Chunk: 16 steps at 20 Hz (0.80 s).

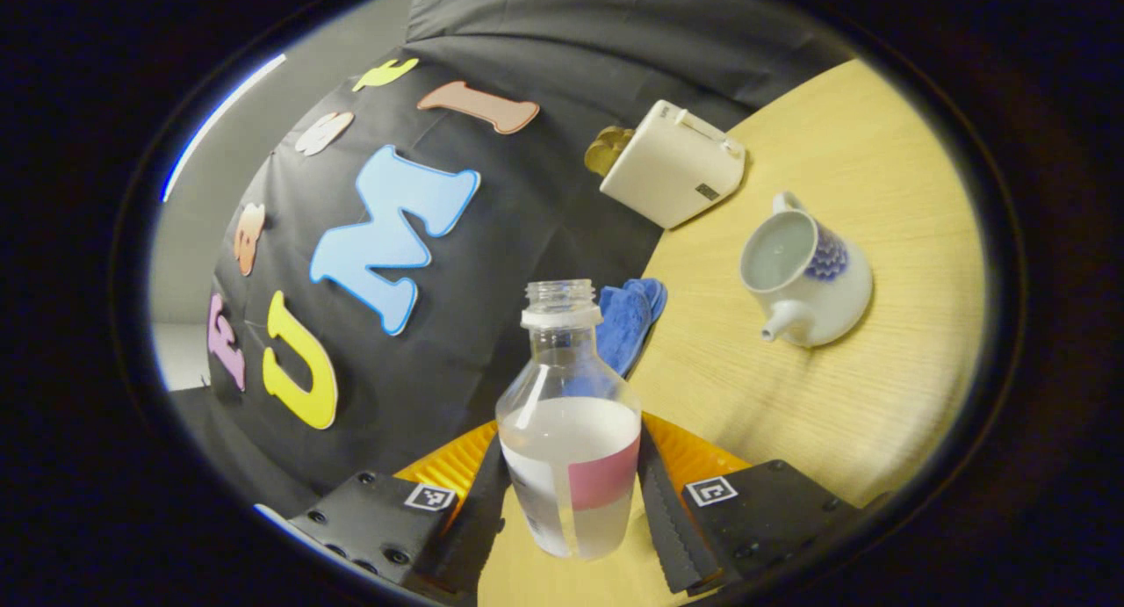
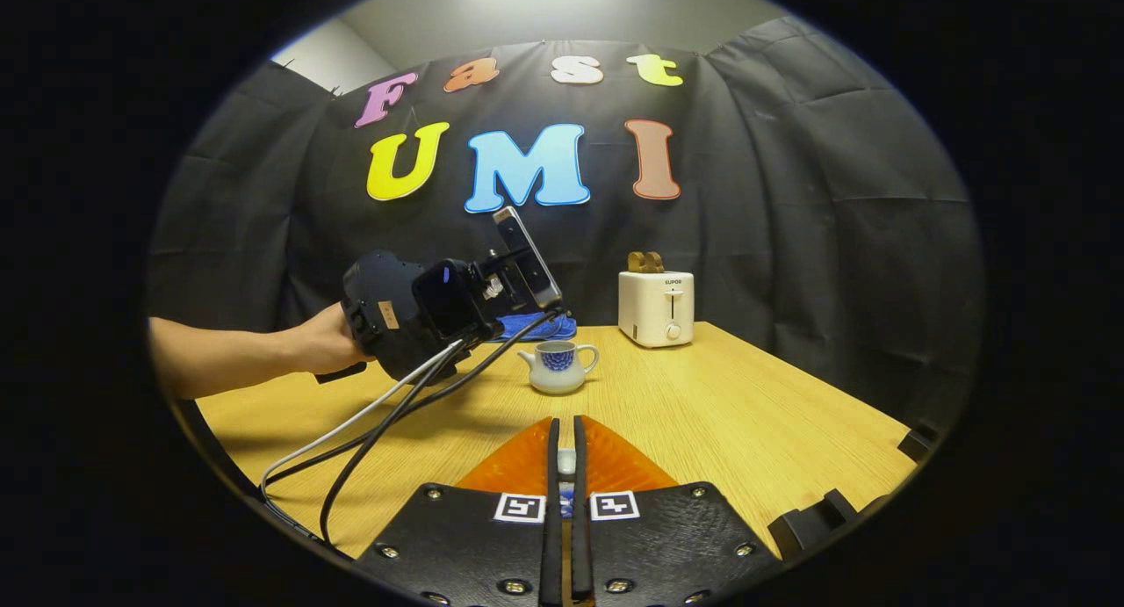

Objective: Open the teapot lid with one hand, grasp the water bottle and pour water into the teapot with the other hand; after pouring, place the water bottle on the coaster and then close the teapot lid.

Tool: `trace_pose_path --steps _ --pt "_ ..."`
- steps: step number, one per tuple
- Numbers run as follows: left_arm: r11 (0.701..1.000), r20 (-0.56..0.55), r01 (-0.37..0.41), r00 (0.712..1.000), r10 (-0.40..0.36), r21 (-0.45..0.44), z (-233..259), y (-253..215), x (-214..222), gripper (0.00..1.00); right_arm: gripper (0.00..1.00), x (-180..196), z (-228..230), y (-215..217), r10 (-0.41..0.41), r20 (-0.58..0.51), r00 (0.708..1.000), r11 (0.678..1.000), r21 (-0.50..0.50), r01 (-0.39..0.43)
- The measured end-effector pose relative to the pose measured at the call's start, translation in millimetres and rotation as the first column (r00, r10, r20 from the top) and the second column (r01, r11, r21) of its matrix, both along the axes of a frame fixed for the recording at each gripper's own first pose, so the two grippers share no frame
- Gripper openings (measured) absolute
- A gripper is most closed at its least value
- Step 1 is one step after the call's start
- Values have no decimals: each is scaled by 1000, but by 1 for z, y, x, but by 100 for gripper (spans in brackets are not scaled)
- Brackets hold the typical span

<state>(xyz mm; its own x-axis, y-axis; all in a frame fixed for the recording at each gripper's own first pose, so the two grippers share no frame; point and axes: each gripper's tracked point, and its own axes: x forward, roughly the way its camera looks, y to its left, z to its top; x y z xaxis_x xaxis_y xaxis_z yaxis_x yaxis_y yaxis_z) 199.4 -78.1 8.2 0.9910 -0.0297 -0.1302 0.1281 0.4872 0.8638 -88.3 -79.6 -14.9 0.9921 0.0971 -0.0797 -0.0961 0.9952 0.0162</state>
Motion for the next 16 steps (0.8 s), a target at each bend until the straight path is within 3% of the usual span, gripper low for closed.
trace_pose_path --steps 6,16 --pt "988 -27 37 999 -33 149 -8 -18 5 87 4 2 -6 -4 -5 -15 1000 1000 9 5" --pt "930 -74 68 996 -44 362 -21 -39 11 87 4 3 -11 -4 10 -30 999 999 33 -9"
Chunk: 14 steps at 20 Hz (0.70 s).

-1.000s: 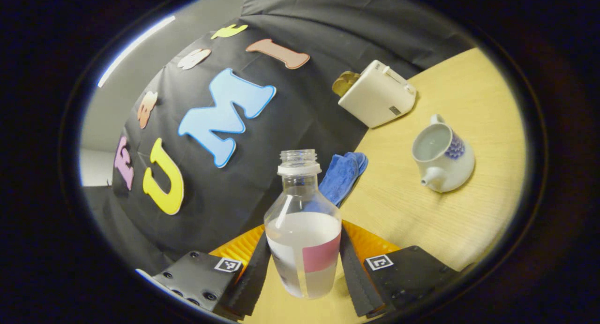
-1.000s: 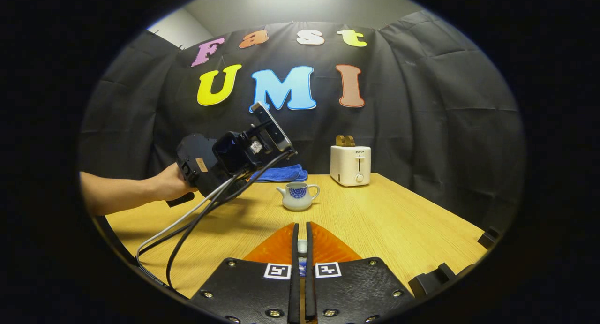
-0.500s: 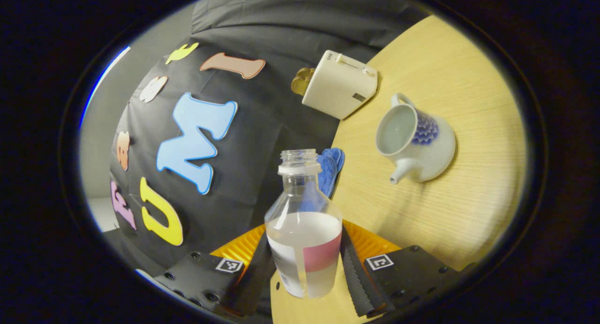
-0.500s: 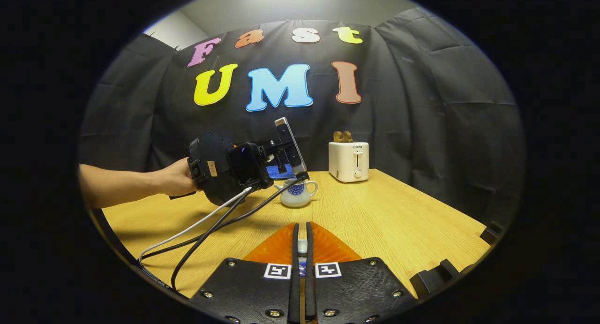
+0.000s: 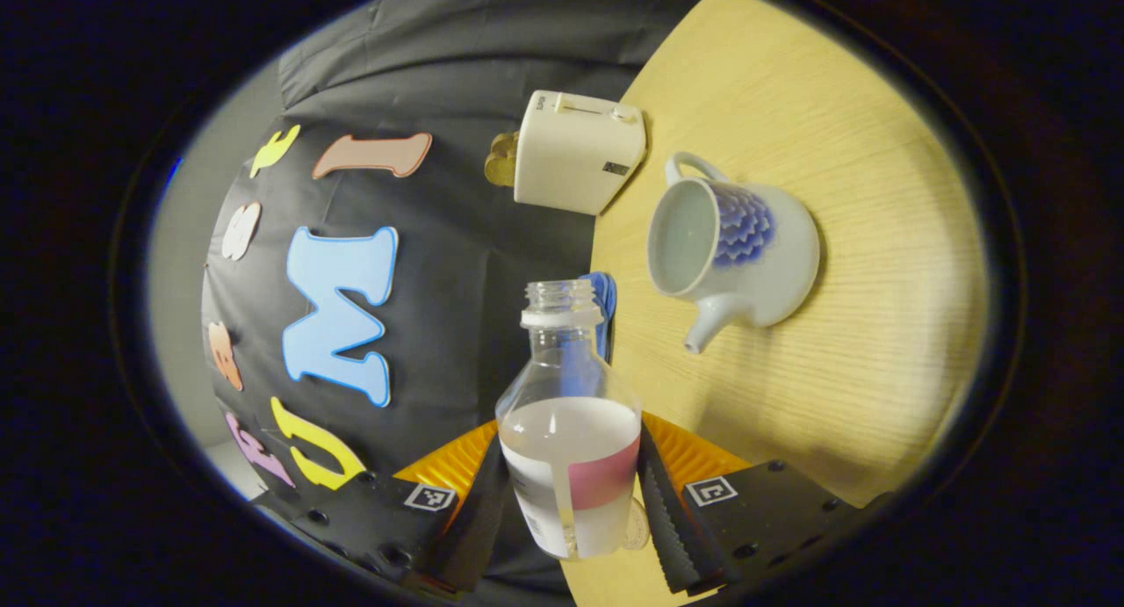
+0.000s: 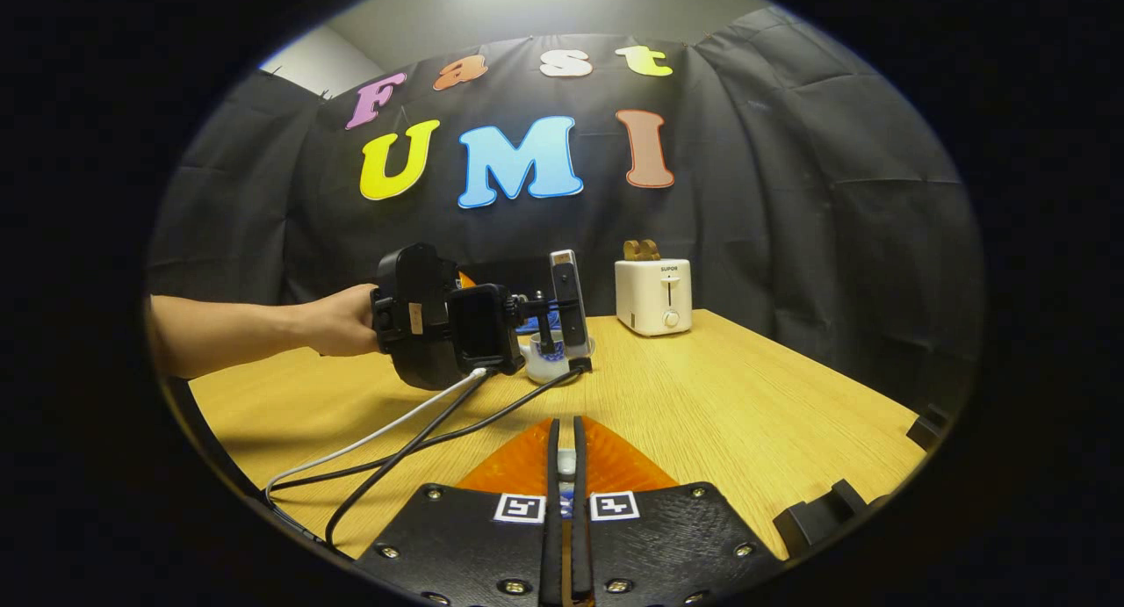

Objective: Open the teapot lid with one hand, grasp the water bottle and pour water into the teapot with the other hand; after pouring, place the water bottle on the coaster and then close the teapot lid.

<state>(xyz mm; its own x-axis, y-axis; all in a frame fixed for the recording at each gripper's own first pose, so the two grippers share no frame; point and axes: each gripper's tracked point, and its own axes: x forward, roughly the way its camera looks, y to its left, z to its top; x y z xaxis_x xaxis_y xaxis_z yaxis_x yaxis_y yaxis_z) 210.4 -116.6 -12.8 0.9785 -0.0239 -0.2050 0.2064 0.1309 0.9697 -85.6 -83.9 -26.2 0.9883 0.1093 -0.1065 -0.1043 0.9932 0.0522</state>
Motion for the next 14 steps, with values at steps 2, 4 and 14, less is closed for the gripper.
trace_pose_path --steps 2,4,14 --pt "998 7 9 1000 -10 67 1 -2 3 87 4 0 -2 0 4 -5 1000 1000 0 -4" --pt "992 13 13 1000 -15 126 0 -3 7 87 4 -1 -1 -1 5 -5 1000 1000 4 -5" --pt "962 -6 44 999 -43 269 6 -8 7 87 4 -1 -2 -4 0 -14 1000 1000 4 0"
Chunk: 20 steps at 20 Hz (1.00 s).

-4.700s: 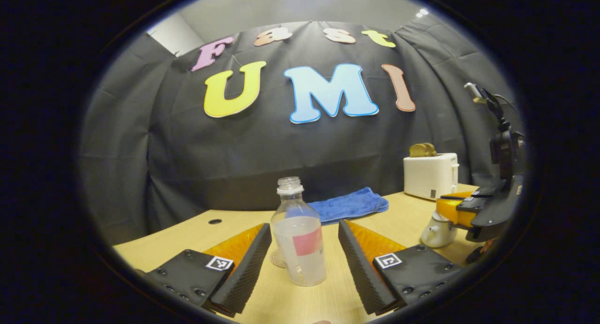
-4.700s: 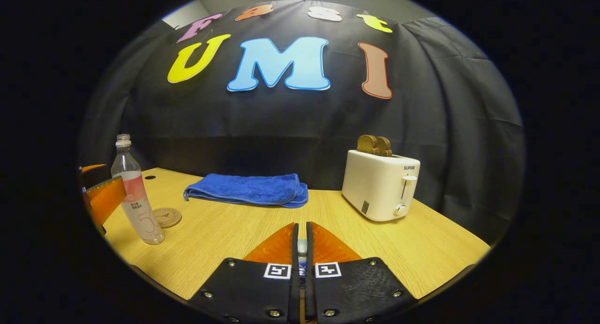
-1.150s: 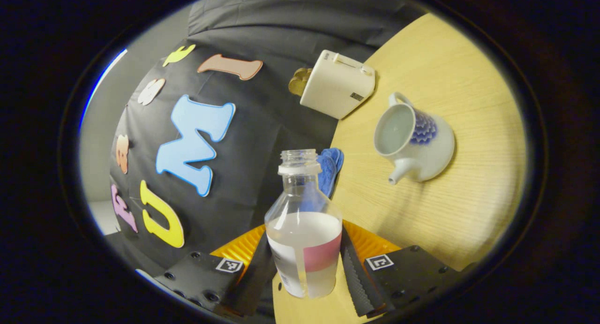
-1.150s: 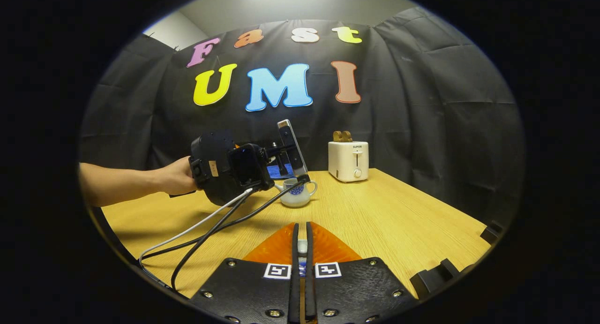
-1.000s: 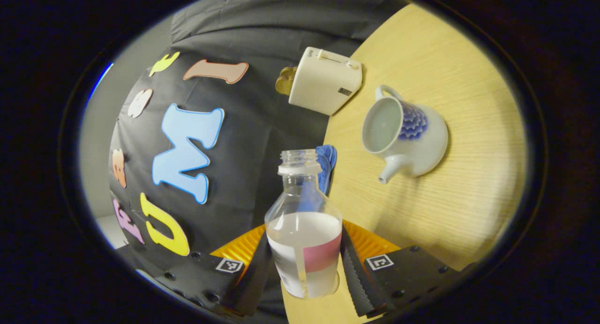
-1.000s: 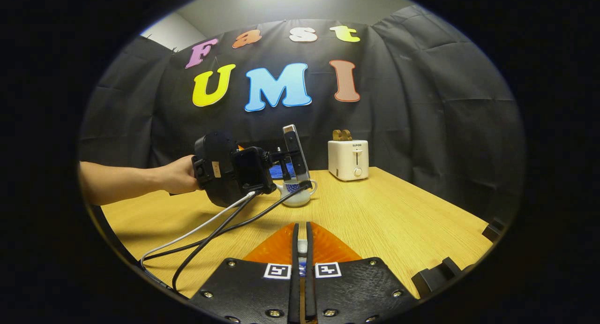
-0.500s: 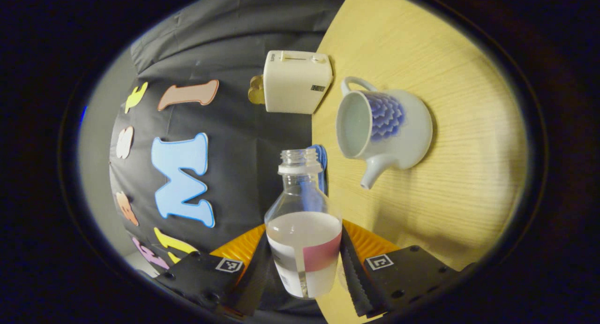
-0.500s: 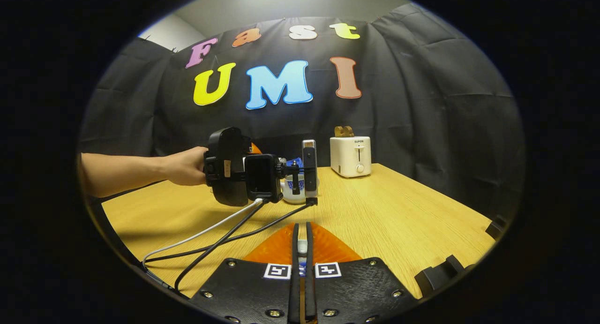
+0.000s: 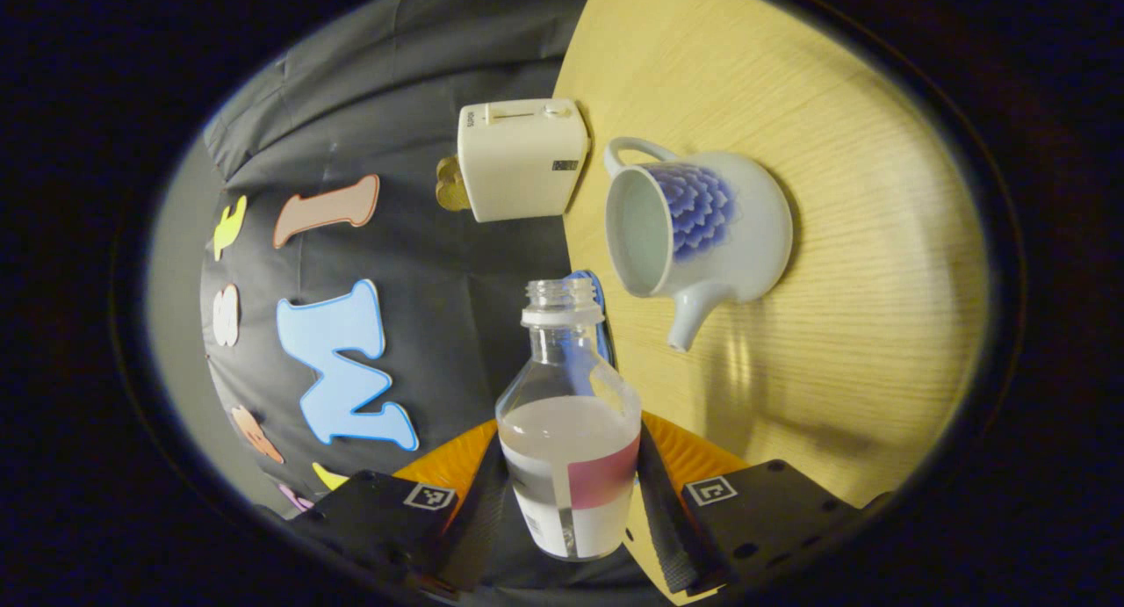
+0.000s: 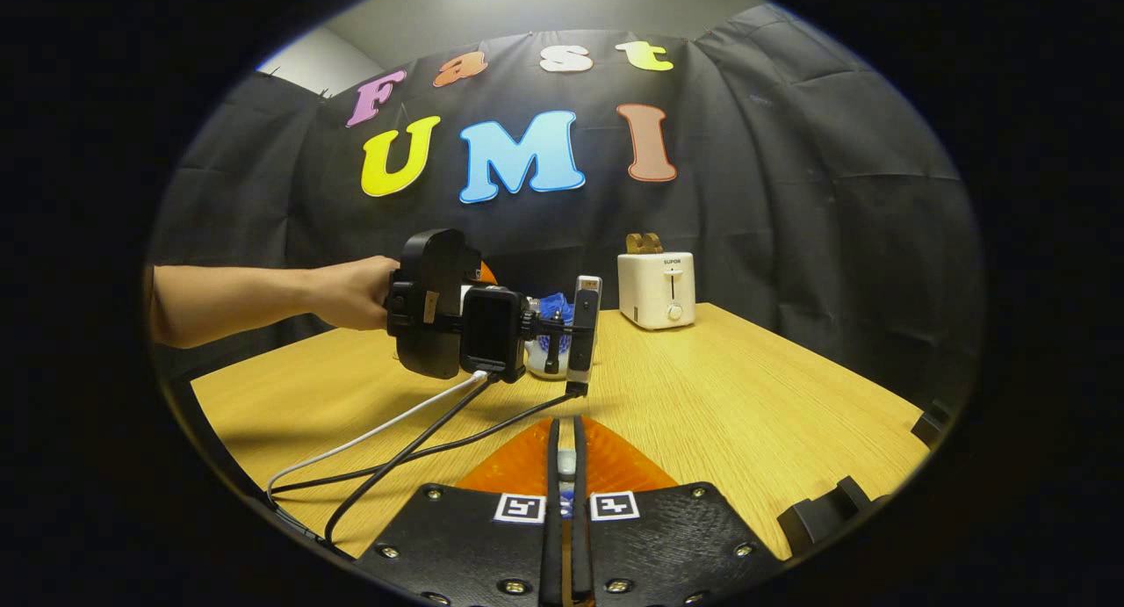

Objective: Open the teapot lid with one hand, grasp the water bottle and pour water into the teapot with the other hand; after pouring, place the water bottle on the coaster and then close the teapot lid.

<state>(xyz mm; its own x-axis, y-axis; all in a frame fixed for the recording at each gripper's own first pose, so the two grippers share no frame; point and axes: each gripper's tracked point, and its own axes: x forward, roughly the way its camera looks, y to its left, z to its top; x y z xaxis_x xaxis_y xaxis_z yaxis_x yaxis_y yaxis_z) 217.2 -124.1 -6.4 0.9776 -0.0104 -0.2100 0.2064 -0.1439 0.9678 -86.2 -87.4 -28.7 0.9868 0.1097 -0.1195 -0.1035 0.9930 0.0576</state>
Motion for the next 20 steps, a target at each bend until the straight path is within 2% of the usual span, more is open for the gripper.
trace_pose_path --steps 12,20 --pt "989 -9 13 1000 -12 146 5 0 -1 87 4 -1 -7 5 23 -32 999 1000 15 -23" --pt "971 -8 33 999 -32 239 10 -2 1 87 4 -2 -4 6 29 -27 999 1000 10 -29"
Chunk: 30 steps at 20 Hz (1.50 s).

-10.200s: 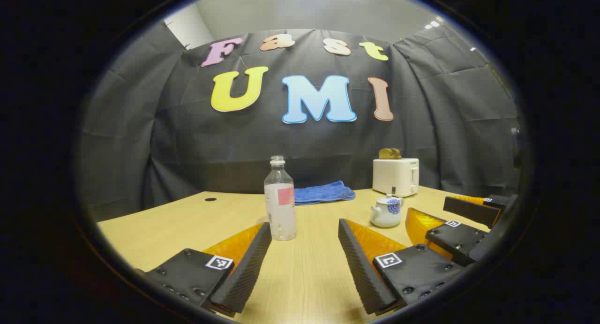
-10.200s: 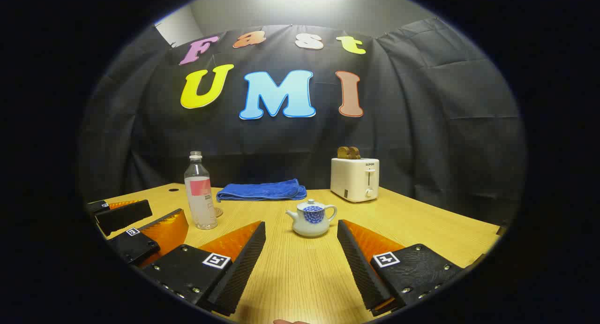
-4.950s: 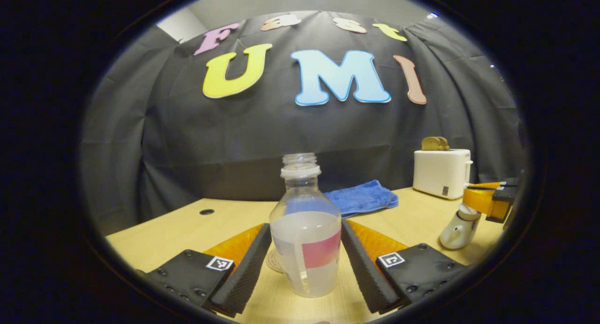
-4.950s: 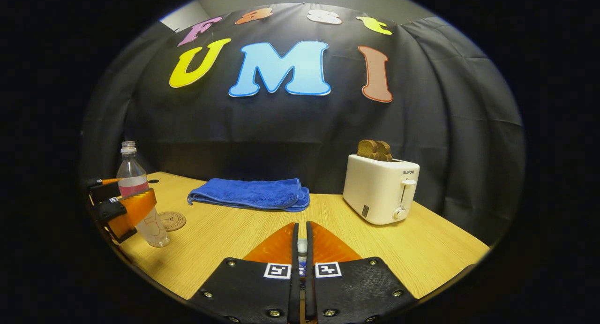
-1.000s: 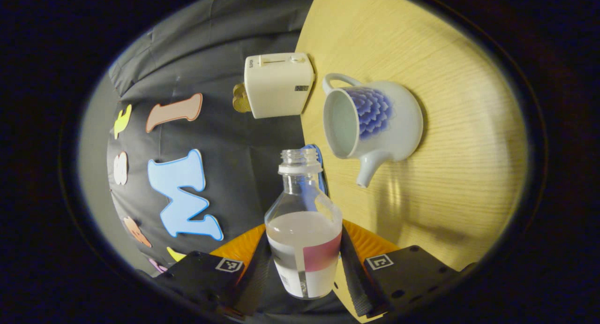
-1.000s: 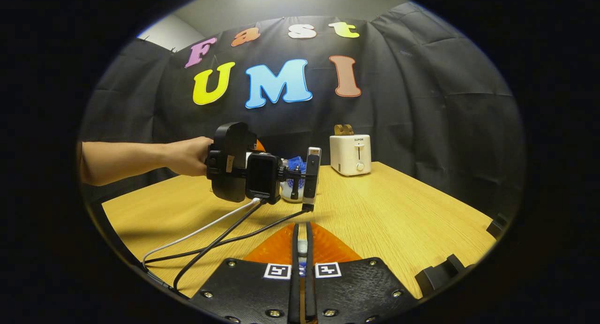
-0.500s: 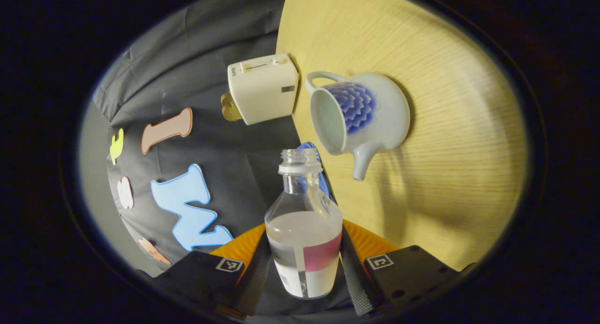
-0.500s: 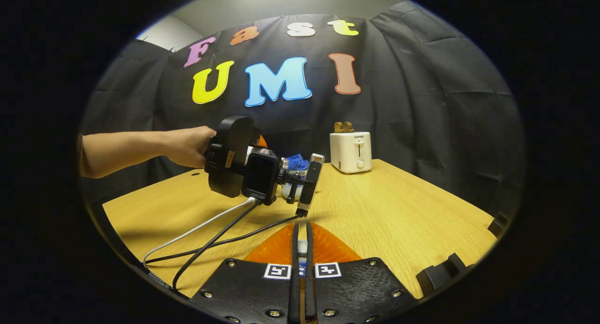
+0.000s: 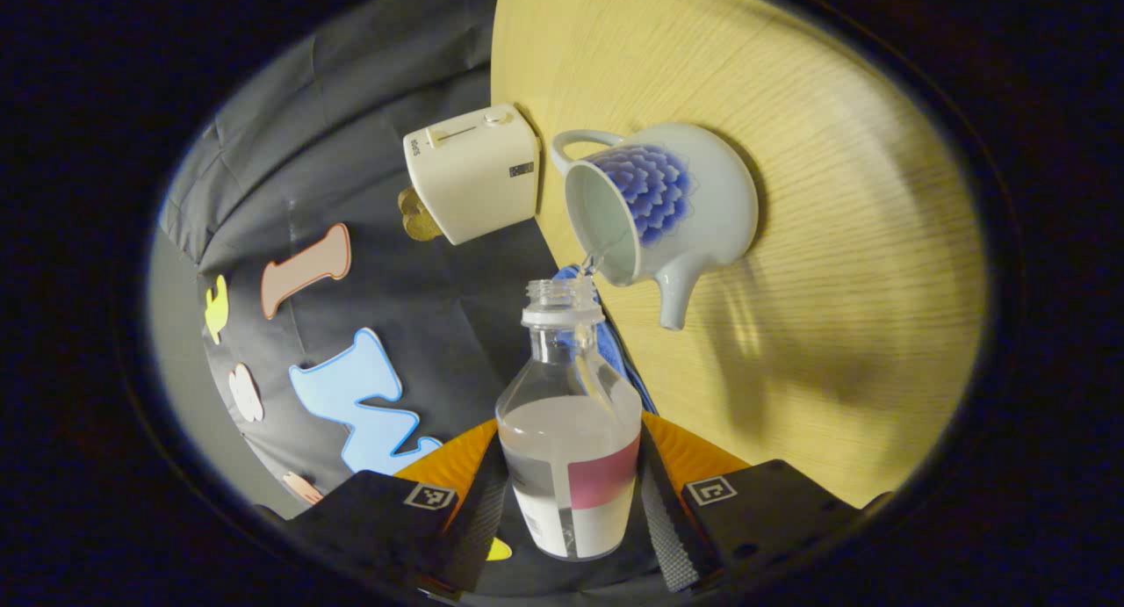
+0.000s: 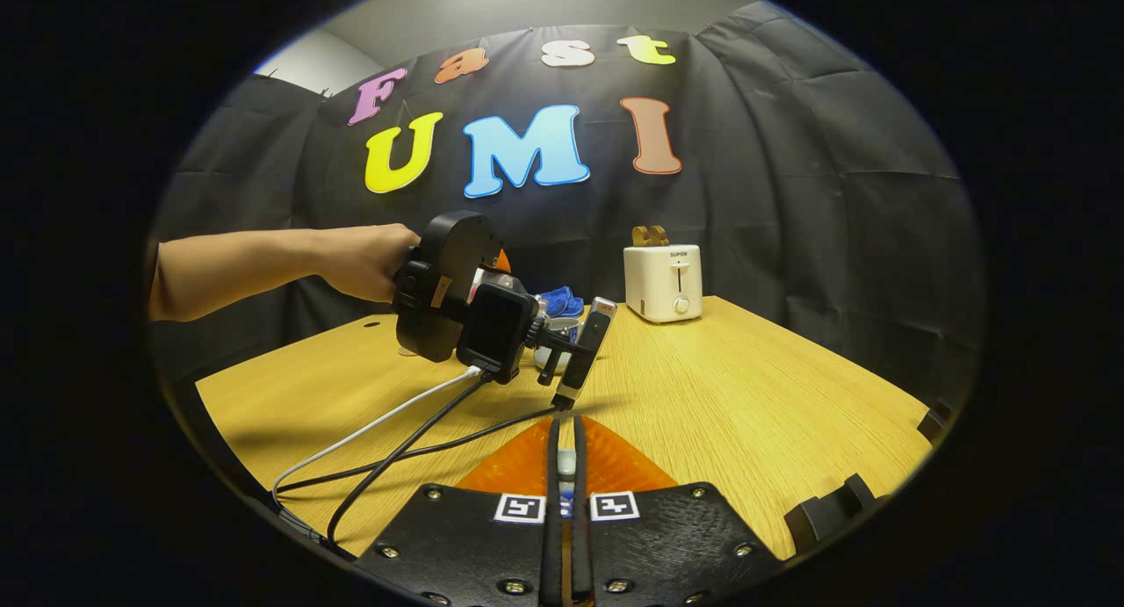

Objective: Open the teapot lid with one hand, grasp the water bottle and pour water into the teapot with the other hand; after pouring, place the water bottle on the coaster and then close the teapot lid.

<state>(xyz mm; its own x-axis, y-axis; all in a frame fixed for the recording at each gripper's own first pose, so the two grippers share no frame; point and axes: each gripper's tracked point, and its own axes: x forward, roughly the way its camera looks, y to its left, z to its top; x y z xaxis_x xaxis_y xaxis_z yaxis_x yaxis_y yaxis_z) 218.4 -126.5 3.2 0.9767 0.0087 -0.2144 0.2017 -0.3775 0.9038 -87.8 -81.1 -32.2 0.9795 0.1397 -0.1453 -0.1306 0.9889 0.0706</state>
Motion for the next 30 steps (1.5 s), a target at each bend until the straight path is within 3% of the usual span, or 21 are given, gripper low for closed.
trace_pose_path --steps 30 --pt "960 51 80 994 -97 269 33 -19 6 87 4 -2 1 -8 -30 0 1000 999 16 30"
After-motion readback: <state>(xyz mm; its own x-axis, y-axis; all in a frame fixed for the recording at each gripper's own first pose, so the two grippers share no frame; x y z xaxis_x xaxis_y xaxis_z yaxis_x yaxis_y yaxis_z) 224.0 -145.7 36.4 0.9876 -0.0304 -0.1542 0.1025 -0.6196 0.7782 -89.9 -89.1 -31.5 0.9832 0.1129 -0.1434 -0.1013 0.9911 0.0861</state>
